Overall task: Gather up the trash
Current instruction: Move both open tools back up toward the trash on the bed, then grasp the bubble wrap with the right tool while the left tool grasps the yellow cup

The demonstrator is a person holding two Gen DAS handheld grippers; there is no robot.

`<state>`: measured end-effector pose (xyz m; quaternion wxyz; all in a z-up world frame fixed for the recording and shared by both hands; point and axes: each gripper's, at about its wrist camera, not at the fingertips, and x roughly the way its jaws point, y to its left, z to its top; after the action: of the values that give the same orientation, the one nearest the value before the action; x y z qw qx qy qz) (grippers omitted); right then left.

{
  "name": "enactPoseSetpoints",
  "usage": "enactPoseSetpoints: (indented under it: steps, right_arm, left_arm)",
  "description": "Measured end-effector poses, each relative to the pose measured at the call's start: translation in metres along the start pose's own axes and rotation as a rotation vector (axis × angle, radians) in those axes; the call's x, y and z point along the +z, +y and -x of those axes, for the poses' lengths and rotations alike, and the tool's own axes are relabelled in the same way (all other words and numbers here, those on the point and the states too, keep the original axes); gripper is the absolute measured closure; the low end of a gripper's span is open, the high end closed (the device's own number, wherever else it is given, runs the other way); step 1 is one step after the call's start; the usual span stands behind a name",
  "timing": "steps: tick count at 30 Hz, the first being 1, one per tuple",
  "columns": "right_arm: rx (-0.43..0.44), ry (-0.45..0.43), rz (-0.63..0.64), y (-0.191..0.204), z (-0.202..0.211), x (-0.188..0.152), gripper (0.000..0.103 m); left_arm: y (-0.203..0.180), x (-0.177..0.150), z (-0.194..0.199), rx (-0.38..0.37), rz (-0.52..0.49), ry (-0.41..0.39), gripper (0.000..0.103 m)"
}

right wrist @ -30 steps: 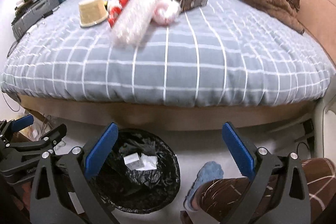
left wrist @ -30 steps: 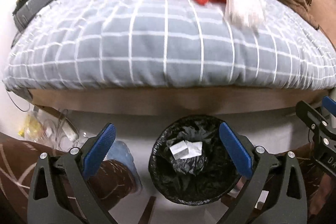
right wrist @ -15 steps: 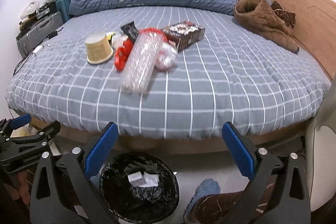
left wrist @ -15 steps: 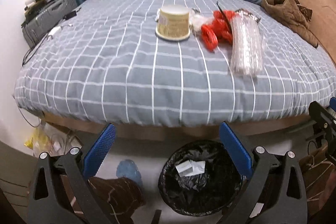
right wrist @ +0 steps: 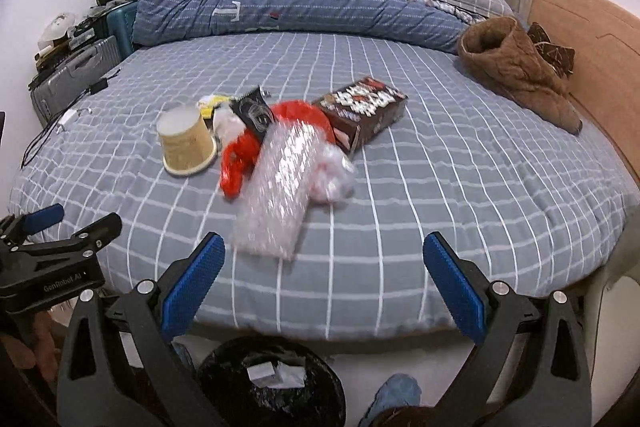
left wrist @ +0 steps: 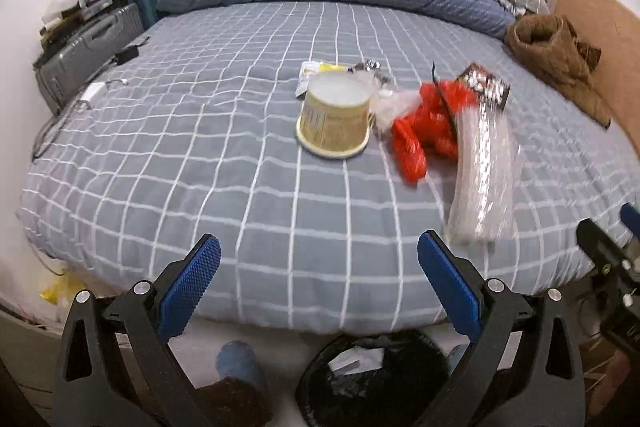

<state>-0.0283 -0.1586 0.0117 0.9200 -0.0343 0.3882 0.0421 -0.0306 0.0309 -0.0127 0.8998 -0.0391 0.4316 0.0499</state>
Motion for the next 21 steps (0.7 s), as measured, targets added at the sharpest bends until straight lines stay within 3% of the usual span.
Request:
enactPoseSetpoints:
  steps: [12,21]
  right_arm:
    - [0.027,0.03,0.009,0.012,-0.069,0.039,0.008]
    - [0.062,0.078,-0.034,0.008,-0.118,0.035,0.012]
  left_arm:
    - [0.009,0.071,-0.066,0.021,0.005,-0.005,0.006]
    - [0.007,0.088,-0.12,-0.029,0.01,0.029,0.006]
